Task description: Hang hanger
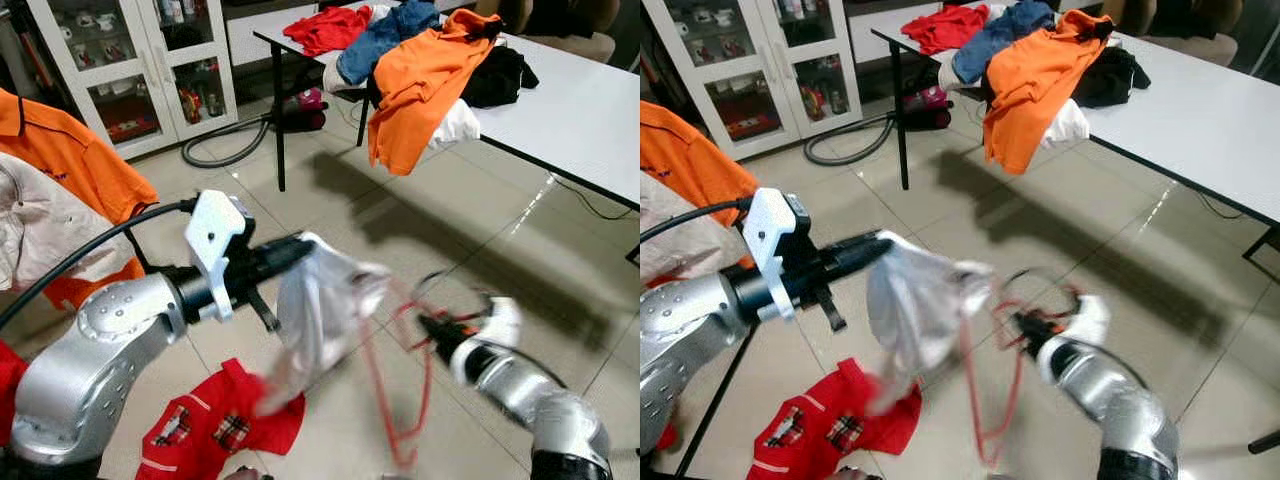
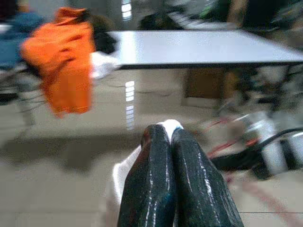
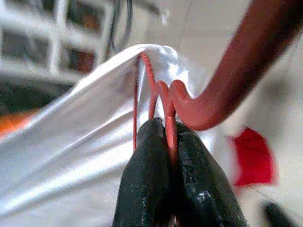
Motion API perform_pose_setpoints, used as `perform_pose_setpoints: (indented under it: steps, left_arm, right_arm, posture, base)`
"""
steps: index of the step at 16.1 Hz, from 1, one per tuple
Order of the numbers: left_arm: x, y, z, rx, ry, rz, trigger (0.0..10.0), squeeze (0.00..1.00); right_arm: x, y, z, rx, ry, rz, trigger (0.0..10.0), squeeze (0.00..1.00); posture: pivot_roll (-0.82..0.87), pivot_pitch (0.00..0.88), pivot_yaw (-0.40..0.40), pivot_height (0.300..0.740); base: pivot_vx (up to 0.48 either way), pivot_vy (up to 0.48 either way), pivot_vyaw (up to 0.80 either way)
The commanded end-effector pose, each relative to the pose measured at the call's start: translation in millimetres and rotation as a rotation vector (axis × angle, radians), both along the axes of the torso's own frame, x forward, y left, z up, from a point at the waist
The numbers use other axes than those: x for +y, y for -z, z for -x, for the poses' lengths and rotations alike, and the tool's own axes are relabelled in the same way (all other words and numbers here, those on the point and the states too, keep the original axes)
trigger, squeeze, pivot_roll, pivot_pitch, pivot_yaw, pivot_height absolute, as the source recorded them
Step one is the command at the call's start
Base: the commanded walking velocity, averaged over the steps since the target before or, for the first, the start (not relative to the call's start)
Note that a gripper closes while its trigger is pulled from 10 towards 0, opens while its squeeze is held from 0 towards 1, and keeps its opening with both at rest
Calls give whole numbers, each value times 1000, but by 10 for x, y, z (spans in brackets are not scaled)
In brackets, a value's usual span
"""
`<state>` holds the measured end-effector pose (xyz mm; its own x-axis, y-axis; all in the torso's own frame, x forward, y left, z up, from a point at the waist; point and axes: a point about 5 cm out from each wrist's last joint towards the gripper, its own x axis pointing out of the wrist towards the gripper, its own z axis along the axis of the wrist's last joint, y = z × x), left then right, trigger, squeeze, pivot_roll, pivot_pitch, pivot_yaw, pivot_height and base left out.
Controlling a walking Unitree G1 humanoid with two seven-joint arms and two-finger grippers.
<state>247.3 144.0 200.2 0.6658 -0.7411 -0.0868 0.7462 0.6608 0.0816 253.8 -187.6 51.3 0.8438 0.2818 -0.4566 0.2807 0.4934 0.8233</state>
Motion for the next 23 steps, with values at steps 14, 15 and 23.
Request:
perform_pose_setpoints:
  steps: [14,15,23]
  left_arm:
    - [-638,302,-55,-82,192,39,10000,0]
    - [-660,269,-50,-83,202,61,10000,0]
    - [-789,-53,188,-1,409,239,10000,0]
  right_arm:
    - [-315,-1230,-836,-99,720,21,10000,0]
    - [-295,-1254,-863,-109,709,54,10000,0]
    - [-73,-1347,-994,-159,618,282,10000,0]
  posture:
    - [-163,29,-2,740]
    - [-162,30,-3,740]
    - [-170,11,-5,740]
  base:
    - [0,0,0]
    - [0,0,0]
    - [0,0,0]
